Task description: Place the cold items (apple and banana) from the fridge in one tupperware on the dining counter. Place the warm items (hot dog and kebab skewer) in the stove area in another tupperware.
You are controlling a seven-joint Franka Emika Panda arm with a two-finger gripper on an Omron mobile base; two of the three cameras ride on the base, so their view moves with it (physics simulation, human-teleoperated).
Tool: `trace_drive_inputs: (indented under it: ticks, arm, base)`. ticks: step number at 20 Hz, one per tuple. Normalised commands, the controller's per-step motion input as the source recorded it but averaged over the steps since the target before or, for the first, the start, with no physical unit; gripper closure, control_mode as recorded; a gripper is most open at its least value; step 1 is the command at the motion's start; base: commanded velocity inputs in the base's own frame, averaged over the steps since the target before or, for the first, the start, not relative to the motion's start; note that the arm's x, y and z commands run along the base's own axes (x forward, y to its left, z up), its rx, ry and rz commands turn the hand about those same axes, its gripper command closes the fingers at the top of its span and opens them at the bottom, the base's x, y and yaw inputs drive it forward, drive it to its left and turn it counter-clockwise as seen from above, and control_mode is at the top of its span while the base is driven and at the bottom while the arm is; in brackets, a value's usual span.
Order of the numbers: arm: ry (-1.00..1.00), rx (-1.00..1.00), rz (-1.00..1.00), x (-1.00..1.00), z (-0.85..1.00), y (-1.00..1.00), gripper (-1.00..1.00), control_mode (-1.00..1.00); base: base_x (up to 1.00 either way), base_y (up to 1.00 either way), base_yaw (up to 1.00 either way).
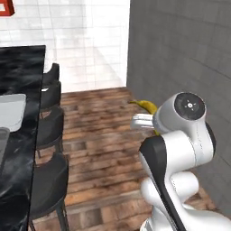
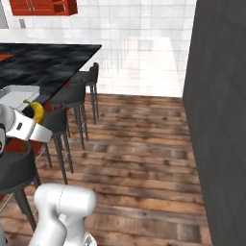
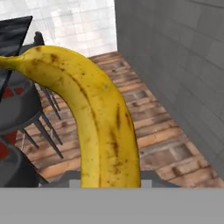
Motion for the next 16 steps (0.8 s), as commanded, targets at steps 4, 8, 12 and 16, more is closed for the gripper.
trace_drive_inputs:
  ticks: [4,8,12,16]
  arm:
    - [0.0,0.0,0.0,0.0,0.0,0.0,1.0,1.0]
    - [0.0,0.0,0.0,0.0,0.0,0.0,1.0,1.0]
    - [0.0,0.0,0.0,0.0,0.0,0.0,1.0,1.0]
    - [0.0,0.0,0.0,0.0,0.0,0.0,1.0,1.0]
  base:
    - [0.72,-0.4,0.48]
    - [0.7,-0.4,0.48]
    - [0.66,-0.44,0.49]
    - [0.69,-0.43,0.49]
